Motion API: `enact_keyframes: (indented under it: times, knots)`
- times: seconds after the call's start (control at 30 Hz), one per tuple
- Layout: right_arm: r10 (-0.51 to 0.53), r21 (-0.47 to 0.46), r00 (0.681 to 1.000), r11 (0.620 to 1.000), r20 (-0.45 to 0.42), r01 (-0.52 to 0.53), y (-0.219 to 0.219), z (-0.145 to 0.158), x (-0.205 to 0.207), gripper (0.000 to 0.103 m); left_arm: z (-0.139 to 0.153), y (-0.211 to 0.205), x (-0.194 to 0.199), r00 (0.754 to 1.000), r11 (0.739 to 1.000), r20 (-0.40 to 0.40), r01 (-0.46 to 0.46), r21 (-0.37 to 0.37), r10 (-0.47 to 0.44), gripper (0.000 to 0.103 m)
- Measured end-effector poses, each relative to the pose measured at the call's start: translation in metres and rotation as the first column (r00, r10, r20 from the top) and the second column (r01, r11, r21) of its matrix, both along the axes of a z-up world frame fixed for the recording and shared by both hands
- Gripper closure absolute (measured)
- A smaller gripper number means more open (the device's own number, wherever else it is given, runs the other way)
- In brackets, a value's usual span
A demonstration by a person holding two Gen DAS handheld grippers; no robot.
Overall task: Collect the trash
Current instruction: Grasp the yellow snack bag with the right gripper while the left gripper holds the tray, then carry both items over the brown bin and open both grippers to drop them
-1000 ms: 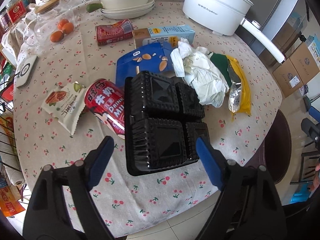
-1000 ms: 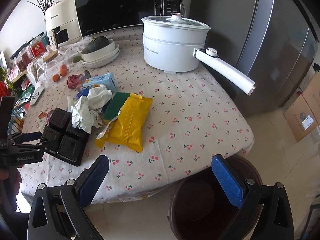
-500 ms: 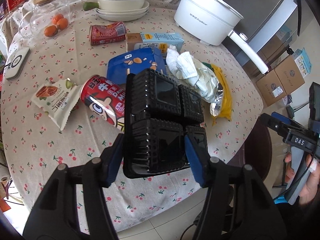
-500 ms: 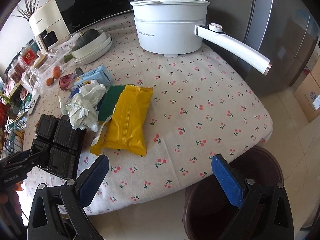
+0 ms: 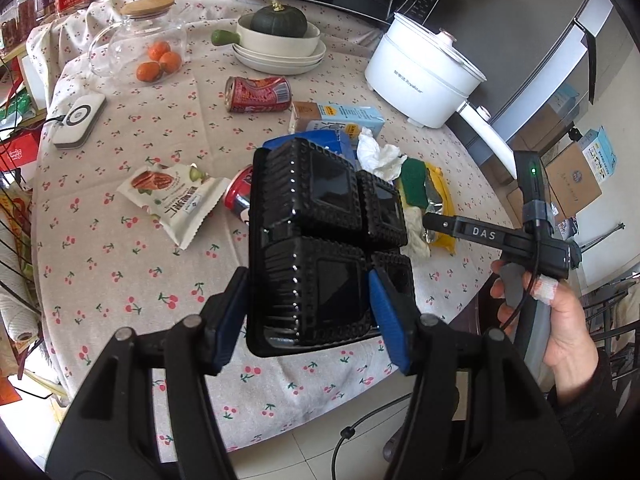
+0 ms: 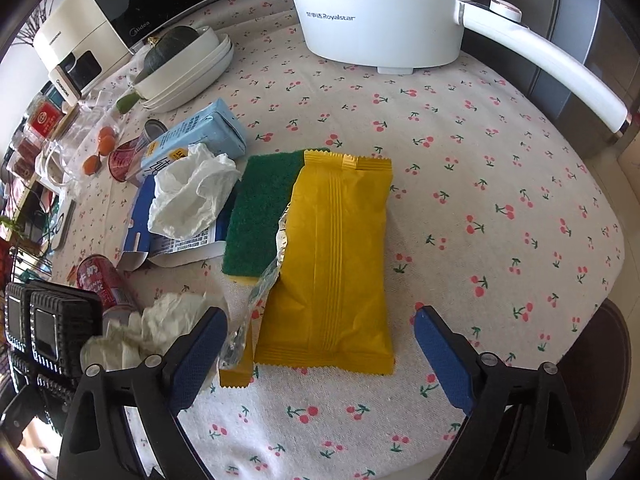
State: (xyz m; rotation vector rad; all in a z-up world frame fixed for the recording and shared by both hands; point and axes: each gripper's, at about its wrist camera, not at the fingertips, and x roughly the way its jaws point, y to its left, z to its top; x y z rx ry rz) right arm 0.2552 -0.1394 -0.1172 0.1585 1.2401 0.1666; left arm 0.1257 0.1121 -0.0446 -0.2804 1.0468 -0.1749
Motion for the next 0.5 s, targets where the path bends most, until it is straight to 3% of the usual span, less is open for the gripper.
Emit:
enact_keyframes:
  times: [0.03,0.07,0.17,0.5]
  knots:
    - [-0.004,0.01,1.0,1.0,-0.008,0.005,0.0,-0.004,0.001,0.027,0.001,0.001,0.0,1.0,1.0,0.002,-0.003,-0.002,0.003,0.042]
    - [-0.005,0.02,1.0,1.0,-0.019,0.005,0.0,-0.007,0.002,0.031,0.001,0.001,-0.001,1.0,1.0,0.005,-0.005,-0.002,0.005,0.042]
    - [0.001,0.023,1.0,1.0,-0.016,0.0,-0.003,-0.008,0.003,0.037,0.004,0.002,-0.002,1.0,1.0,0.014,-0.008,-0.006,0.008,0.042]
    - [-0.021,0.03,0.999,0.999,0.049,0.02,-0.031,0.03,-0.019,0.039,0.014,-0.006,-0.011,0.998,0.999,0.058,-0.001,-0.04,0.003,0.042]
